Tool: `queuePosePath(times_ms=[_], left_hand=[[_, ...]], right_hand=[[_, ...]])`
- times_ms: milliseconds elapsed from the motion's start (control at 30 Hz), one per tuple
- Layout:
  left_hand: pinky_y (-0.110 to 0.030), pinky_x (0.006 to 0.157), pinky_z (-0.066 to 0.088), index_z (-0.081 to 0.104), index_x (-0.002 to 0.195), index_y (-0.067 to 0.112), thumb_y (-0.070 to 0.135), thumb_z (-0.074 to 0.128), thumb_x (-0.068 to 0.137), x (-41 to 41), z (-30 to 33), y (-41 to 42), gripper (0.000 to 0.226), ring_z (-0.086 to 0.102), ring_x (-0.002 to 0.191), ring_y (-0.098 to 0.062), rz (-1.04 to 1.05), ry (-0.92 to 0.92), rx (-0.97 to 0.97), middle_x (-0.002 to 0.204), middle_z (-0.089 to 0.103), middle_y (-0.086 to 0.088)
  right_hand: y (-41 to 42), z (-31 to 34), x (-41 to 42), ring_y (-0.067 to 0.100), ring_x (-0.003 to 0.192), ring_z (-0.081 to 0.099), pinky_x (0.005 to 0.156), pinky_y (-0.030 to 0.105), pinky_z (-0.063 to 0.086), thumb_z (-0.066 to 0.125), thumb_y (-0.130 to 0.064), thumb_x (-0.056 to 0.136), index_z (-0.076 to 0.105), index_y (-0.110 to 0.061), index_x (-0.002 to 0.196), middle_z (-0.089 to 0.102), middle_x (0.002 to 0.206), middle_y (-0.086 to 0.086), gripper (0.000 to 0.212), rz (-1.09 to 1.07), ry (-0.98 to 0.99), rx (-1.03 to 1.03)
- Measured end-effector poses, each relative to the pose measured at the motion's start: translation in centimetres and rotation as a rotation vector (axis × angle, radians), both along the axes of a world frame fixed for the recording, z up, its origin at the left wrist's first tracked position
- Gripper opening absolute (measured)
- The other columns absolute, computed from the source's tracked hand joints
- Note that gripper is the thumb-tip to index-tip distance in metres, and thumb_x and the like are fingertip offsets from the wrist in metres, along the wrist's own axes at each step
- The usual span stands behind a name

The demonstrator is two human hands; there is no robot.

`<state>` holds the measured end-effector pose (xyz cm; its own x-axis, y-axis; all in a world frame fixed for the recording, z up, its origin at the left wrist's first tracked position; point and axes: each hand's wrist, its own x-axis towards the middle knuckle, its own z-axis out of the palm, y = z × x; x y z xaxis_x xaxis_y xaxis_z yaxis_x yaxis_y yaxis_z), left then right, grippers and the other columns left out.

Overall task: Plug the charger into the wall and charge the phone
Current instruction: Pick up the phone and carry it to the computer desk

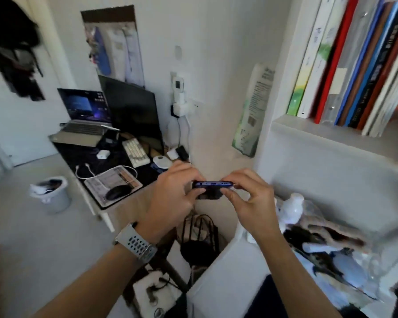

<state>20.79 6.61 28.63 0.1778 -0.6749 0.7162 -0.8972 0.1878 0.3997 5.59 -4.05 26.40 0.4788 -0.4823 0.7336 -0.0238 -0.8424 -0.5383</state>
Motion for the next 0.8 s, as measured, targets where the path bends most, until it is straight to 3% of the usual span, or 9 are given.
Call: queuePosePath(times_ms=[133,233,333,467,567,800], left_hand=[[-0.037,0.057,0.039,0.065,0.066,-0.002,-0.004,0.079,0.063,5.7,0.6,4.9,0.015,0.05,0.064,-0.025,0.151,-0.028,-0.011,0.064,0.06,-0.012],[-0.033,0.057,0.038,0.067,0.067,0.0,0.005,0.076,0.069,10.9,0.9,9.4,0.01,0.049,0.064,-0.02,0.241,-0.009,-0.049,0.064,0.062,-0.01],[-0.025,0.057,0.035,0.068,0.067,0.002,-0.003,0.08,0.062,16.3,1.1,14.5,0.014,0.047,0.064,-0.015,0.37,-0.052,-0.027,0.063,0.061,-0.007],[-0.04,0.054,0.042,0.066,0.065,0.0,-0.005,0.083,0.059,22.1,1.0,20.2,0.019,0.053,0.06,-0.028,0.487,-0.073,0.007,0.063,0.062,-0.01],[-0.036,0.056,0.042,0.066,0.065,0.002,-0.004,0.082,0.059,26.3,0.7,24.2,0.018,0.052,0.065,-0.021,0.558,-0.077,-0.01,0.064,0.062,-0.009],[-0.027,0.06,0.03,0.065,0.064,0.007,0.0,0.08,0.061,33.3,0.1,31.9,0.017,0.043,0.068,-0.01,0.722,-0.055,-0.083,0.064,0.059,-0.002]], right_hand=[[2.4,0.9,7.7,0.01,0.082,0.059,0.073,0.024,0.049,0.074,-0.001,0.075,0.074,-0.013,0.085,0.062,0.087,-0.009,0.016,0.173,-0.026,-0.055],[5.5,1.0,14.3,0.014,0.084,0.062,0.077,0.022,0.049,0.076,-0.003,0.074,0.076,-0.01,0.086,0.066,0.088,-0.001,0.014,0.21,0.015,-0.084],[9.6,0.9,21.2,0.008,0.086,0.06,0.079,0.016,0.048,0.08,-0.005,0.071,0.077,-0.011,0.086,0.063,0.089,-0.006,0.016,0.28,0.006,-0.057],[14.8,0.9,28.4,0.007,0.08,0.059,0.075,0.011,0.047,0.081,-0.005,0.07,0.076,-0.009,0.087,0.065,0.087,-0.003,0.018,0.325,-0.04,-0.119],[18.6,1.0,33.1,0.014,0.076,0.062,0.072,0.013,0.047,0.082,-0.005,0.07,0.077,-0.005,0.084,0.068,0.082,0.005,0.015,0.38,-0.062,-0.115],[25.4,1.0,42.7,0.021,0.073,0.062,0.066,0.035,0.053,0.083,-0.003,0.07,0.076,-0.003,0.081,0.066,0.08,0.005,0.013,0.539,-0.09,-0.106]])
